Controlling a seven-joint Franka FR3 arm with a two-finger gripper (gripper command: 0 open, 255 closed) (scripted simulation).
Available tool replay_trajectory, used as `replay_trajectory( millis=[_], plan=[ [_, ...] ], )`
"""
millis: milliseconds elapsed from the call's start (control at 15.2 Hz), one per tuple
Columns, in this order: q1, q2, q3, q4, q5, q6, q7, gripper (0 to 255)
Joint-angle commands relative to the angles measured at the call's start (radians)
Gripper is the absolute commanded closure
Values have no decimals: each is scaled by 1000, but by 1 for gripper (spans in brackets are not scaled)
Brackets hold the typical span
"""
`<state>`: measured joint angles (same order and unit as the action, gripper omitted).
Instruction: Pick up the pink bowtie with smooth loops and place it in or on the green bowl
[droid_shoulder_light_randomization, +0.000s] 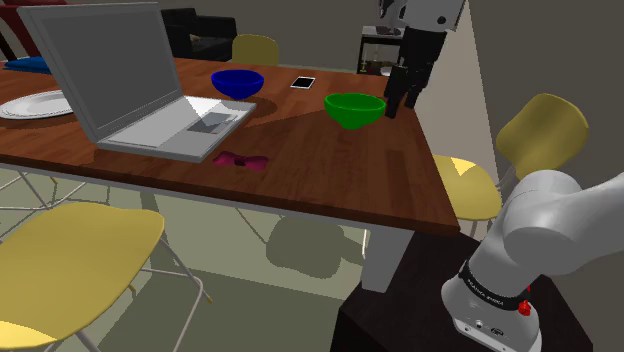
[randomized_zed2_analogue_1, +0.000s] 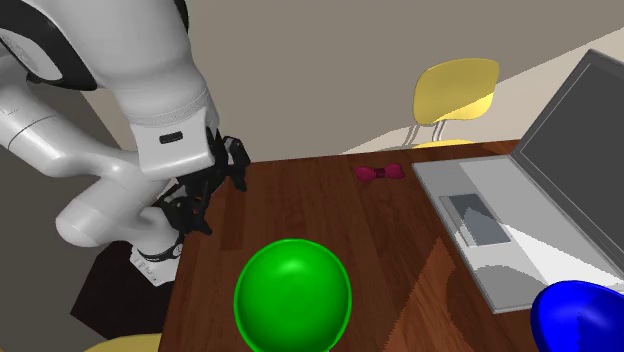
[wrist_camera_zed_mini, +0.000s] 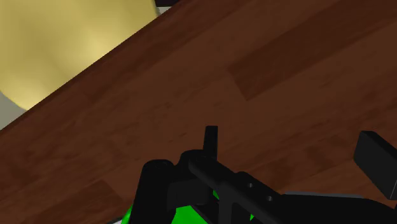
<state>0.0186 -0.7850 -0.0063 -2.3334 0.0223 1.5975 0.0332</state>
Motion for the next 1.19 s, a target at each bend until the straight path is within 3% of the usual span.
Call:
replay_trajectory(
  millis=[0,594,1122],
  plan=[
    [0,0,0,0,0,0,0,0],
    [67,287,127,168,28,105,54,0],
    [112,558,235,382,-4,144,114,0]
  ],
)
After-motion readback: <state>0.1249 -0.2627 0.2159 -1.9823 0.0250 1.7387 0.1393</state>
